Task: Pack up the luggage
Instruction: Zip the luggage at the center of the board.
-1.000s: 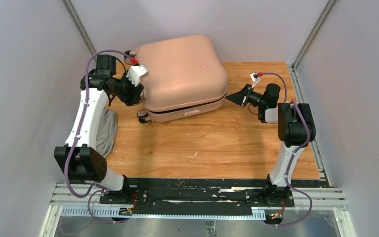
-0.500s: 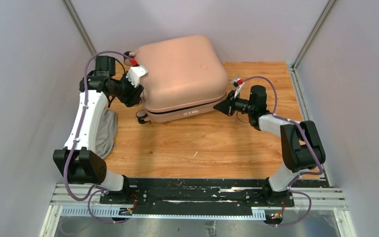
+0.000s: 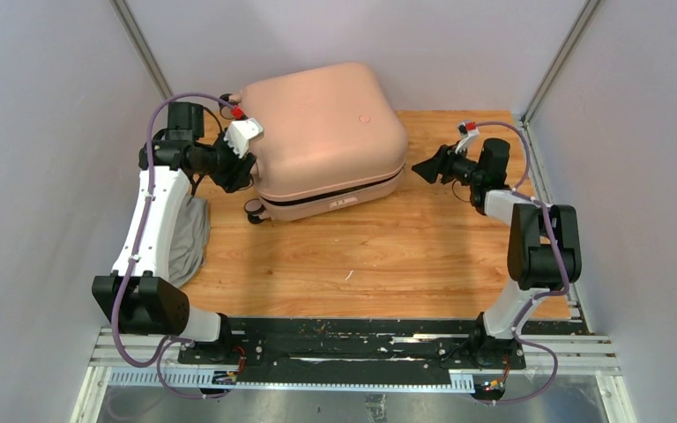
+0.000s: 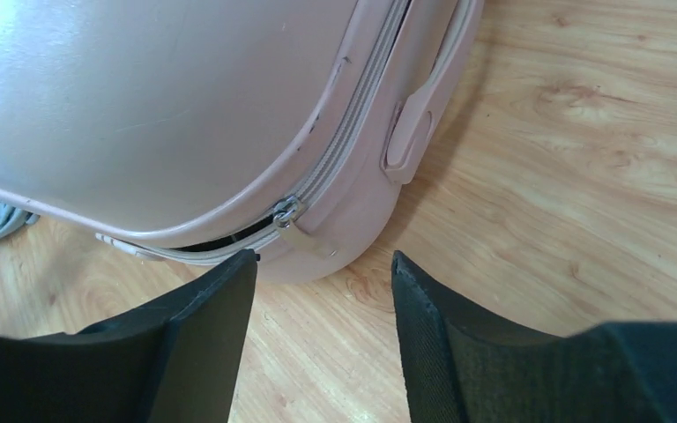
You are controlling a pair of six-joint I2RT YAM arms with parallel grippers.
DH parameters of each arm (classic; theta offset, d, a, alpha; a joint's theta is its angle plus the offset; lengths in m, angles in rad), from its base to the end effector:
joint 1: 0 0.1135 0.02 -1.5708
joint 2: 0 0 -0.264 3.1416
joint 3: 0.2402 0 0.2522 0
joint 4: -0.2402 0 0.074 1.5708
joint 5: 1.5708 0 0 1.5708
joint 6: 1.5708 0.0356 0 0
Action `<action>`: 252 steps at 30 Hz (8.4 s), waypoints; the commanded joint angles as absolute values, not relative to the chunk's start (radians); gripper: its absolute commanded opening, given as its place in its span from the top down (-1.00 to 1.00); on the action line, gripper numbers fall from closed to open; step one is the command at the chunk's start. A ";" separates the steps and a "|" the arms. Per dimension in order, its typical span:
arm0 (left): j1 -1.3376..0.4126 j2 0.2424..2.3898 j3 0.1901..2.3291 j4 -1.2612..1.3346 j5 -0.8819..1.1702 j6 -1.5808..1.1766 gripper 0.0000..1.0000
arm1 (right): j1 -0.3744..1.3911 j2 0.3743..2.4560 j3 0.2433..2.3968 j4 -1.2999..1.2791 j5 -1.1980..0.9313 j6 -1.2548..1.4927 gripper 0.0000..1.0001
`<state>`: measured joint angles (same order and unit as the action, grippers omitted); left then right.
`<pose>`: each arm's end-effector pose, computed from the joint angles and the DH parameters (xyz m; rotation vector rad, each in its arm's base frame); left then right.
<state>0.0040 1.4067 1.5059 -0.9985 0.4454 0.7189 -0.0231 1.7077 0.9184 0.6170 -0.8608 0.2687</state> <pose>0.2808 -0.0142 0.3748 0.9995 2.1435 -0.2085 0.3674 0.0185 0.2267 -0.3910 1.7275 0.9231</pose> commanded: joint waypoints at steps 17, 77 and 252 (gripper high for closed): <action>0.025 1.364 1.538 -0.976 0.422 0.681 1.00 | -0.006 2.004 1.117 0.818 -1.182 0.376 -0.37; 0.025 1.335 1.529 -0.977 0.400 0.716 1.00 | 0.052 2.012 1.145 0.762 -1.189 0.358 1.00; 0.011 1.308 1.342 -0.992 0.474 0.755 1.00 | 0.401 1.463 0.644 0.740 -0.944 0.147 1.00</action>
